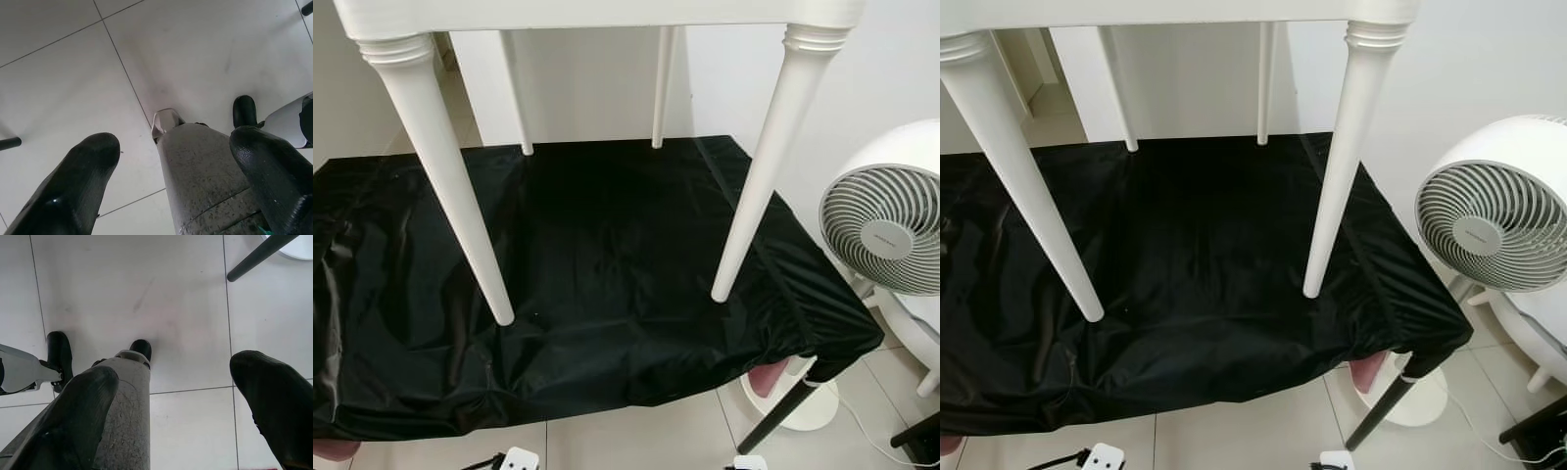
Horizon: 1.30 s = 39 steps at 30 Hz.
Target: Building children table
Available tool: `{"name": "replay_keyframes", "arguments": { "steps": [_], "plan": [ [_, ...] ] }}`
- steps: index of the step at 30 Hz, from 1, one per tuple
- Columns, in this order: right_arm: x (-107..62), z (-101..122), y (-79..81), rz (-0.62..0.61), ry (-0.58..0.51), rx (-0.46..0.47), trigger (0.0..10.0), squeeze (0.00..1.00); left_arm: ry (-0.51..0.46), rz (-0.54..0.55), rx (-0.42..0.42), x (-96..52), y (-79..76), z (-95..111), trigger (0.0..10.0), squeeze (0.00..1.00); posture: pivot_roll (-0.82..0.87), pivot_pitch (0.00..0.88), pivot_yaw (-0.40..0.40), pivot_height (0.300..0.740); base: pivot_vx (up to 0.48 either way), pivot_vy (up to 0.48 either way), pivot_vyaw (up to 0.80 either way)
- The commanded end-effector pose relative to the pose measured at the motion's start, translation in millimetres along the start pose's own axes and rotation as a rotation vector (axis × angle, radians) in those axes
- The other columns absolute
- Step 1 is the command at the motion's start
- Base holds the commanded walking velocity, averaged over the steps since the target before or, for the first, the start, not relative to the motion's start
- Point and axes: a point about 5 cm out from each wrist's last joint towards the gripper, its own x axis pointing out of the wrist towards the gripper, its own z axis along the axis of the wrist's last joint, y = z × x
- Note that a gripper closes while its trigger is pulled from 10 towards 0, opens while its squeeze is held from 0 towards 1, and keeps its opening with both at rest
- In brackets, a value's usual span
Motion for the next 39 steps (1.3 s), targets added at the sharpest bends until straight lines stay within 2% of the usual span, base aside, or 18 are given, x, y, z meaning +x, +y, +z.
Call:
{"name": "replay_keyframes", "arguments": {
  "steps": [1, 11, 39],
  "plan": [
    [-1.6, -8.7, 1.7, 0.003, 0.040, 0.006, 10.0, 0.00, 0.029, 0.162, 0.008, -1.6, 6.3, -6.2, 10.0, 0.00, 0.03, 0.056, 0.044, 0.740, 0.000, 0.000, 0.00],
    [-0.8, -6.3, 1.3, 0.002, 0.039, 0.004, 10.0, 0.00, 0.016, 0.171, 0.005, 0.8, 9.0, 2.9, 10.0, 0.00, 0.03, 0.036, 0.041, 0.740, 0.000, 0.000, 0.00],
    [-2.6, -11.5, -3.1, -0.004, 0.055, -0.004, 10.0, 0.00, 0.032, 0.172, 0.002, -0.1, 9.9, -0.6, 10.0, 0.00, 0.01, 0.019, 0.035, 0.740, 0.000, -0.326, 0.00]
  ]
}}
